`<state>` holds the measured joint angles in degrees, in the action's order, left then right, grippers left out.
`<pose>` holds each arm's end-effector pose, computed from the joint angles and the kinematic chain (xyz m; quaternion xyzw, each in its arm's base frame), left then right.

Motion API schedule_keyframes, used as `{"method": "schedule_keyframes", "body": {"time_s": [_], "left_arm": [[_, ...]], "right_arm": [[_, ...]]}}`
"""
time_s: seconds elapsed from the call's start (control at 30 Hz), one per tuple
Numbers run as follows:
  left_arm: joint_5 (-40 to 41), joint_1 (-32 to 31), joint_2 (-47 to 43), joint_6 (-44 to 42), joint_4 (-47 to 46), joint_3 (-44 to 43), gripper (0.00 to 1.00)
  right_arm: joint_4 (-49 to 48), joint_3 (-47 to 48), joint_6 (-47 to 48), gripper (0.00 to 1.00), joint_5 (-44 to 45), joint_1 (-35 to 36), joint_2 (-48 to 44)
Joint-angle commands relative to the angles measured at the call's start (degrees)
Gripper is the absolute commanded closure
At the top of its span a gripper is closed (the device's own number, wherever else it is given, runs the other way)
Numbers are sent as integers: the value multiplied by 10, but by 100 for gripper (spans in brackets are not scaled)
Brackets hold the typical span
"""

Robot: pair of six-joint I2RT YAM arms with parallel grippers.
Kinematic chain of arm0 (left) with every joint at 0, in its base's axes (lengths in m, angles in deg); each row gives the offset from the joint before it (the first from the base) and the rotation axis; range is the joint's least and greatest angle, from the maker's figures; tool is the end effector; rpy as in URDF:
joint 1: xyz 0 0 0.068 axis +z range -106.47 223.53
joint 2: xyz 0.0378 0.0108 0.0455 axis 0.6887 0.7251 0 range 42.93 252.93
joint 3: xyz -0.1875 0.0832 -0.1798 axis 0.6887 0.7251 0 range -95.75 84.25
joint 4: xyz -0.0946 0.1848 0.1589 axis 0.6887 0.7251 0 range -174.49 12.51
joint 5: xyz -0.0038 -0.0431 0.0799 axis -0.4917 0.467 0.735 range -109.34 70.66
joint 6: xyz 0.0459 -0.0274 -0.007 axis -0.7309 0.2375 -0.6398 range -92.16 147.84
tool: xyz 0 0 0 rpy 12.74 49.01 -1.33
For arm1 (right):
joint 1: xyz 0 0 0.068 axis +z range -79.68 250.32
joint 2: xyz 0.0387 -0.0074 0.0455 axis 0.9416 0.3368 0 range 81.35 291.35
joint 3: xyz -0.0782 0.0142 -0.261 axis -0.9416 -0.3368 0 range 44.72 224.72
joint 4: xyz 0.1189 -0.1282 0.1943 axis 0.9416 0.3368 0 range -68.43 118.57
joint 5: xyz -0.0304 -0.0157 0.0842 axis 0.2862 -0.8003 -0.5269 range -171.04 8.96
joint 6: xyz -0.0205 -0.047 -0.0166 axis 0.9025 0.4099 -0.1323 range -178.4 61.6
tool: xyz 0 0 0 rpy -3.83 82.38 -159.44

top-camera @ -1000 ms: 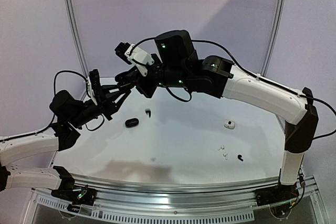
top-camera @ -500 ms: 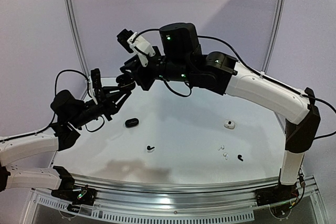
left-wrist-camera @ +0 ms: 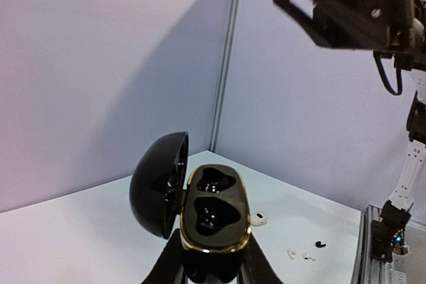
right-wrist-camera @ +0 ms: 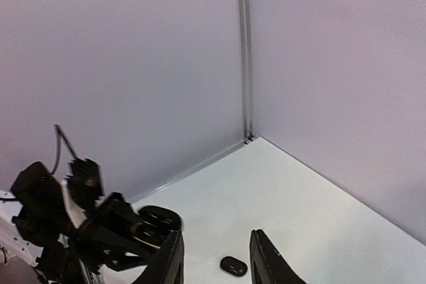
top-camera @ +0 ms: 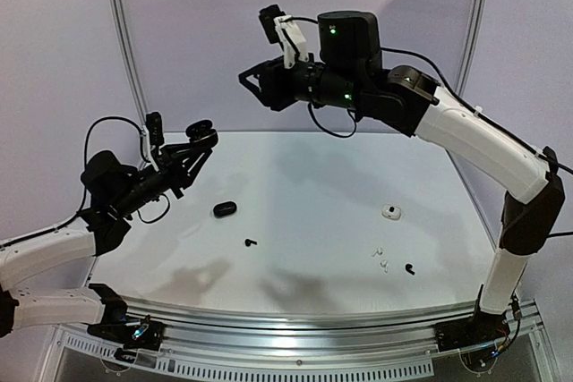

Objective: Insert the wireless bluetooth earbuds into the charging case

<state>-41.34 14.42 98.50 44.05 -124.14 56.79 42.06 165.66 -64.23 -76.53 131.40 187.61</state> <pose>0.1856 -0.1186 0.2901 0.2166 0.6003 -0.4043 0.6552 0.2077 0.3702 0.4760 -0.3204 0.6692 0.3449 0.5750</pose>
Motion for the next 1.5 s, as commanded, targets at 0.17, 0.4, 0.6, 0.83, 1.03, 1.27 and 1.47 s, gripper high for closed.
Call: {"method": "schedule_keyframes", "body": {"time_s": [0.17,0.4,0.6,0.83,1.03,1.27,1.47], "left_arm": [[47,63,-29,-8,81,0,100],[43,73,-34,-13,94,1,100],[38,75,-29,-14,93,2,100],[34,75,-28,-11,91,4,100],[31,75,-27,-11,89,4,100],[27,75,-25,-11,91,4,100],[24,75,-20,-11,91,2,100]], "right_arm": [[201,-8,-85,52,9,-36,135],[265,71,-79,55,-59,-24,310],[224,64,-47,42,-104,-1,357],[198,64,-33,44,-95,1,391],[207,64,-25,50,-97,1,410],[216,63,-26,65,-93,0,414],[242,38,-47,73,-74,1,393]]}}
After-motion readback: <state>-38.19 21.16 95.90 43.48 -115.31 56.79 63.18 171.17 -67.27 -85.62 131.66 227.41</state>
